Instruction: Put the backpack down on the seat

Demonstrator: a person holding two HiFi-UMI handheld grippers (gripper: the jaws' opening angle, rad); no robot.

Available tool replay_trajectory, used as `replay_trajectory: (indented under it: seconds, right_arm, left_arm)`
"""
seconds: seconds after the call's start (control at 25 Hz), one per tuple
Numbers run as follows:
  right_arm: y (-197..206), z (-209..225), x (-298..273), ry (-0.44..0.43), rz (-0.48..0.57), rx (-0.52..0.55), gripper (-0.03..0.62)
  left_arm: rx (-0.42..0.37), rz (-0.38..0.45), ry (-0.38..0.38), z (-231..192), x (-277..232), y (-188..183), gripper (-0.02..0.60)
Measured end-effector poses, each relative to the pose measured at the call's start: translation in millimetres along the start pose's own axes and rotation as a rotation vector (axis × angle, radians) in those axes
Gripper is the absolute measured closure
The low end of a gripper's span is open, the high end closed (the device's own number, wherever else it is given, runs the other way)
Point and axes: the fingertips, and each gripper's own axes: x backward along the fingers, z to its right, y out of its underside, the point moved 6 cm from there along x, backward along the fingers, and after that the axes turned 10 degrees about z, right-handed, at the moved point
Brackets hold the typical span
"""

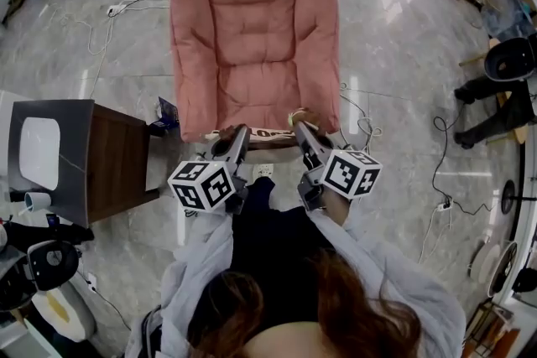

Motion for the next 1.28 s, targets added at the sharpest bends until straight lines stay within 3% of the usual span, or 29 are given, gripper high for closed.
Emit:
replay_trajectory:
  seconds: [0.52, 0.96, 1.08, 1.28]
  right_arm:
    - [-83, 27, -124, -0.013, 0.01, 0.06, 0.586]
    - [-161, 35, -224, -0.024, 0.038, 0.174, 0.586]
    - [-156, 45, -232, -0.006, 0.02, 0.168, 0.586]
    - [-110, 73, -224, 0.038, -0.064, 0.119, 0.586]
  left_arm:
    - [-0.022, -0.012, 0.054, -45, -117, -66, 0.568]
    - [-0.058, 0.03, 0.053, -81, -216, -129, 0.568]
    - [-0.043, 0.011, 0.038, -92, -227, -122, 0.568]
    - [-0.005, -0.061, 0.0, -114, -218, -77, 0.568]
